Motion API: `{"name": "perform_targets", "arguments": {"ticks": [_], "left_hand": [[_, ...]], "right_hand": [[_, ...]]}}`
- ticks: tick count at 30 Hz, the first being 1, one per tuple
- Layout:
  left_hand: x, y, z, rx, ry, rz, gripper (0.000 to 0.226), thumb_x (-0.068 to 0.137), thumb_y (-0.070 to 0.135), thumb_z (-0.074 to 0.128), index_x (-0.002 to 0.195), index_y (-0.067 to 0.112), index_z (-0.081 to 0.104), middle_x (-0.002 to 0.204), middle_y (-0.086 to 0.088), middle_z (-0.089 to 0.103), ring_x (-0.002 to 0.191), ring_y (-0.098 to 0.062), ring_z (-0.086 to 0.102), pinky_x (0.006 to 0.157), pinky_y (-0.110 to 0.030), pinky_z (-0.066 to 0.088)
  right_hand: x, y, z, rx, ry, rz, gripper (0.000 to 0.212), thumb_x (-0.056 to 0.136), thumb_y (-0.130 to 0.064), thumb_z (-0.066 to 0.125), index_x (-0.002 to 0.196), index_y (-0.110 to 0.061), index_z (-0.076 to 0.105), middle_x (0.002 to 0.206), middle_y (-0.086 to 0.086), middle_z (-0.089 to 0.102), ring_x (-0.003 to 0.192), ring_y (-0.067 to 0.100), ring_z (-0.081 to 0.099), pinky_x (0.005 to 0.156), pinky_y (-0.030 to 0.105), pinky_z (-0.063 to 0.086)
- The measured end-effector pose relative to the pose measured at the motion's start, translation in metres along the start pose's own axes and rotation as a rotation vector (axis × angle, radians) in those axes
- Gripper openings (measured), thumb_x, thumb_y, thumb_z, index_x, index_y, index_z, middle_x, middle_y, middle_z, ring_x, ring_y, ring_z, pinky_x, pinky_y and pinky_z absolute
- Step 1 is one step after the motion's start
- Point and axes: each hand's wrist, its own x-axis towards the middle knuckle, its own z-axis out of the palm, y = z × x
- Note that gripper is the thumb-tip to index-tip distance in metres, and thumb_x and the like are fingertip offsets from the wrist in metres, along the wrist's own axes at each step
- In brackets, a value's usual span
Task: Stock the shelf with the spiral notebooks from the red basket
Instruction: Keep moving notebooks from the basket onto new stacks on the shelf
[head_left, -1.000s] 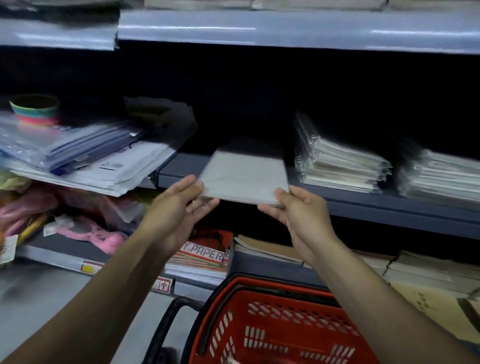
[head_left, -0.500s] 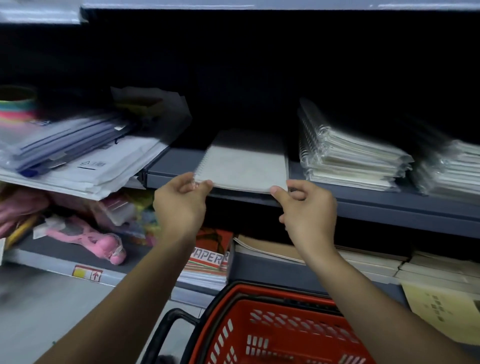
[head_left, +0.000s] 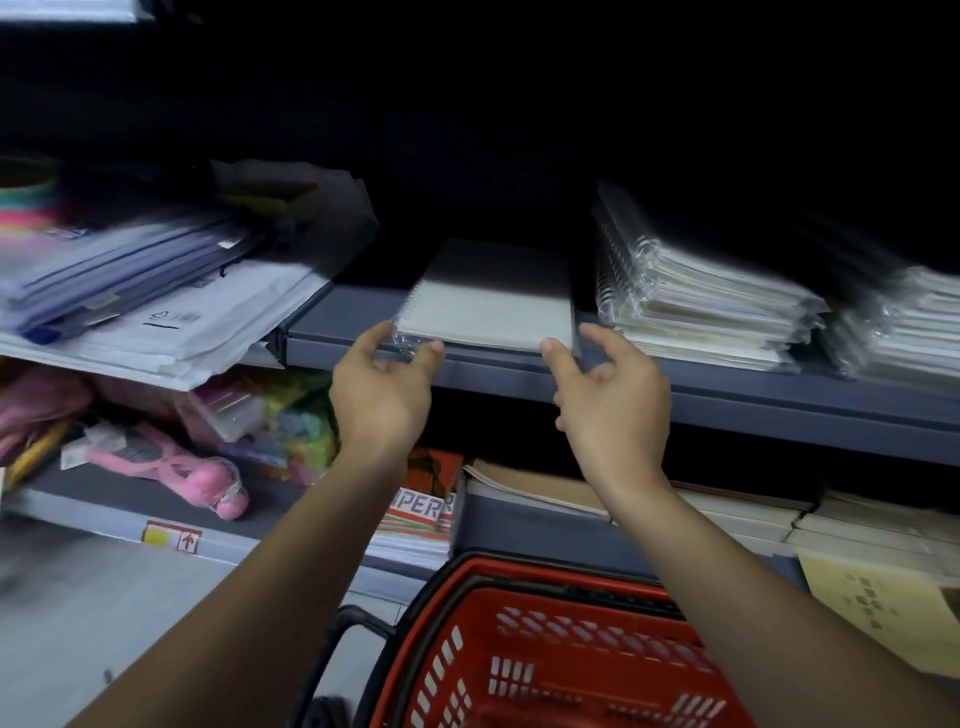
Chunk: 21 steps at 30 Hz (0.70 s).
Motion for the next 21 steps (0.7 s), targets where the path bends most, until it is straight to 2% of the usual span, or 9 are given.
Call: {"name": "perform_targets", "arguments": {"ticks": [3, 5, 9, 14, 17, 19, 21], "left_hand": [[-0.023, 0.007, -0.010, 0.004, -0.051, 0.006, 0.054, 0.087, 0.033, 0.076, 0.137, 0.024, 0.056, 0.067, 0.002, 0.049, 0.065, -0.013, 0.053, 0.073, -0.032, 0.050], [-0.040, 0.015, -0.016, 0.003, -0.091, -0.005, 0.050, 0.087, 0.034, 0.076, 0.134, 0.026, 0.059, 0.072, 0.000, 0.053, 0.066, -0.011, 0.056, 0.077, -0.032, 0.052], [-0.077, 0.018, -0.030, -0.002, -0.160, -0.027, 0.047, 0.085, 0.030, 0.079, 0.128, 0.023, 0.063, 0.071, 0.003, 0.062, 0.063, -0.007, 0.058, 0.073, -0.031, 0.051], [-0.124, -0.018, -0.043, 0.080, -0.222, -0.064, 0.043, 0.083, 0.026, 0.081, 0.123, 0.019, 0.067, 0.082, -0.003, 0.069, 0.068, -0.014, 0.063, 0.076, -0.038, 0.054], [-0.146, -0.049, -0.047, 0.117, -0.284, -0.150, 0.041, 0.084, 0.026, 0.080, 0.123, 0.022, 0.065, 0.085, -0.002, 0.071, 0.064, -0.009, 0.069, 0.062, -0.028, 0.056], [-0.156, -0.072, -0.048, 0.145, -0.283, -0.178, 0.037, 0.085, 0.025, 0.079, 0.120, 0.023, 0.067, 0.090, -0.005, 0.075, 0.074, -0.014, 0.073, 0.071, -0.034, 0.060], [-0.163, -0.094, -0.046, 0.174, -0.293, -0.225, 0.032, 0.086, 0.019, 0.078, 0.116, 0.019, 0.069, 0.090, -0.011, 0.071, 0.080, -0.022, 0.068, 0.080, -0.040, 0.055]], "right_hand": [[-0.015, -0.003, -0.022, 0.028, -0.074, 0.001, 0.048, 0.086, -0.058, 0.066, 0.127, -0.033, 0.064, 0.058, 0.001, 0.070, 0.058, 0.017, 0.070, 0.074, 0.045, 0.060], [-0.026, -0.006, -0.039, 0.039, -0.130, 0.021, 0.044, 0.087, -0.056, 0.067, 0.124, -0.034, 0.065, 0.060, 0.004, 0.071, 0.057, 0.019, 0.069, 0.071, 0.047, 0.061], [-0.052, -0.002, -0.072, 0.035, -0.253, 0.054, 0.038, 0.085, -0.054, 0.070, 0.117, -0.033, 0.069, 0.064, 0.003, 0.072, 0.059, 0.017, 0.070, 0.071, 0.048, 0.060], [-0.102, 0.027, -0.107, 0.041, -0.433, 0.158, 0.031, 0.088, -0.046, 0.071, 0.113, -0.028, 0.071, 0.063, 0.000, 0.073, 0.049, 0.013, 0.067, 0.054, 0.032, 0.052], [-0.134, 0.056, -0.125, 0.010, -0.530, 0.232, 0.025, 0.089, -0.045, 0.071, 0.110, -0.032, 0.070, 0.064, 0.001, 0.073, 0.048, 0.016, 0.068, 0.052, 0.029, 0.052], [-0.153, 0.080, -0.135, -0.024, -0.544, 0.273, 0.022, 0.089, -0.044, 0.071, 0.108, -0.034, 0.070, 0.064, 0.001, 0.073, 0.048, 0.013, 0.068, 0.048, 0.026, 0.051], [-0.168, 0.104, -0.140, -0.084, -0.564, 0.341, 0.024, 0.089, -0.042, 0.071, 0.109, -0.029, 0.071, 0.063, 0.005, 0.072, 0.046, 0.012, 0.066, 0.048, 0.027, 0.050]]}}
